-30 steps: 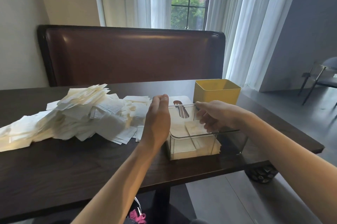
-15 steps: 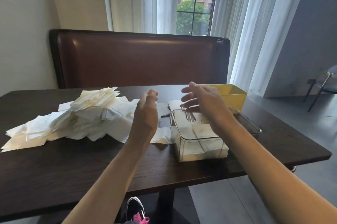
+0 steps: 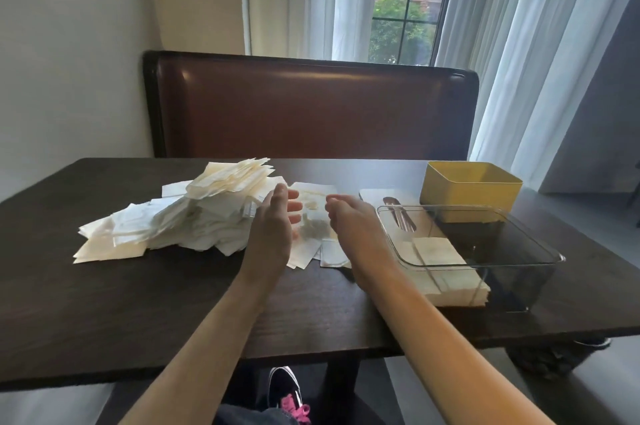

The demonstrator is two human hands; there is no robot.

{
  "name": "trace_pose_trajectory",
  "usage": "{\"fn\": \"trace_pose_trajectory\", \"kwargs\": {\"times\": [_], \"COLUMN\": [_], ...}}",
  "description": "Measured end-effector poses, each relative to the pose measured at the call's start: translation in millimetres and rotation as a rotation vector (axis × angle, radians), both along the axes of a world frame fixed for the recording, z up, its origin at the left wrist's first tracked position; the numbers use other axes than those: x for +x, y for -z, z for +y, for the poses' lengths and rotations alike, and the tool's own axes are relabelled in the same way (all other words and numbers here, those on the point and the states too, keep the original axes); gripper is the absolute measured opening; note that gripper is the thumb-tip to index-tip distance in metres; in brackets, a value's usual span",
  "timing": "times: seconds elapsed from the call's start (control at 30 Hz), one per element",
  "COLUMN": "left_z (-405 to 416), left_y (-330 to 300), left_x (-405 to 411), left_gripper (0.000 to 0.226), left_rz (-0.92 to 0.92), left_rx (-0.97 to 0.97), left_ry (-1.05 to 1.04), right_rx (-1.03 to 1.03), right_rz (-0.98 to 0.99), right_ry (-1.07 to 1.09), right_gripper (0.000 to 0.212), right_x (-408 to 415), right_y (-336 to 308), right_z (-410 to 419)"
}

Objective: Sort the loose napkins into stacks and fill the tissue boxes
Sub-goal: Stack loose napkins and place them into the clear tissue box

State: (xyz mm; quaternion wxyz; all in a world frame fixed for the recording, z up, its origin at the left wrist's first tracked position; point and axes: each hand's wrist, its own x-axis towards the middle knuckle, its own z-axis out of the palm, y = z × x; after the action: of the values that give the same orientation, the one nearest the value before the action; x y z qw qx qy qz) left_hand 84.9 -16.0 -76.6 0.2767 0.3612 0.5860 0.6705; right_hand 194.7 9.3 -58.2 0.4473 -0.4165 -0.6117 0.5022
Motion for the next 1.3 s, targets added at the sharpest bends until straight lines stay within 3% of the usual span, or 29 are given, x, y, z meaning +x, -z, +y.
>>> {"fn": "trace_pose_trajectory", "kwargs": {"times": [0.17,0.27,0.43,0.5,0.63,0.77,0.9,1.1,1.3], "left_z": [-3,-3,0,1,3,4,3,2,0], "left_y": [18,27,40,45,49,50,52,53,55], "left_x": [-11,-17,-24,-25,-26,-27,-28,-27,-26], "left_gripper": [0.049,0.049,0.049,0.049,0.05,0.052,0.054,0.053,0.048], "left_rz": [-0.002,-0.01,-0.009,-0.01,-0.001,-0.007,-0.001,-0.008,0.016], "left_rx": [-0.077,-0.095,-0.092,-0.091,-0.089,-0.079,-0.073,-0.071,-0.031], "left_ry": [0.076,0.088,0.06,0.052,0.056,0.063,0.072,0.078,0.075], "right_rx": [-0.056,-0.098,-0.203,-0.137,0.316,0.291,0.276,0.233,0.162], "right_rz": [-0.349,-0.343,-0.165,-0.165,-0.604,-0.889,-0.888,-0.929,-0.679], "right_ry": [0.031,0.018,-0.049,-0.08,0.07,0.005,0.021,-0.036,-0.045], "right_gripper": [0.028,0.031,0.021,0.02,0.036,0.046,0.031,0.051,0.012], "right_x": [-13,-16,-19,-18,-7,-6,-3,3,2], "right_y": [33,46,49,49,54,70,67,57,62], "right_z": [14,14,19,21,24,23,26,24,26]}}
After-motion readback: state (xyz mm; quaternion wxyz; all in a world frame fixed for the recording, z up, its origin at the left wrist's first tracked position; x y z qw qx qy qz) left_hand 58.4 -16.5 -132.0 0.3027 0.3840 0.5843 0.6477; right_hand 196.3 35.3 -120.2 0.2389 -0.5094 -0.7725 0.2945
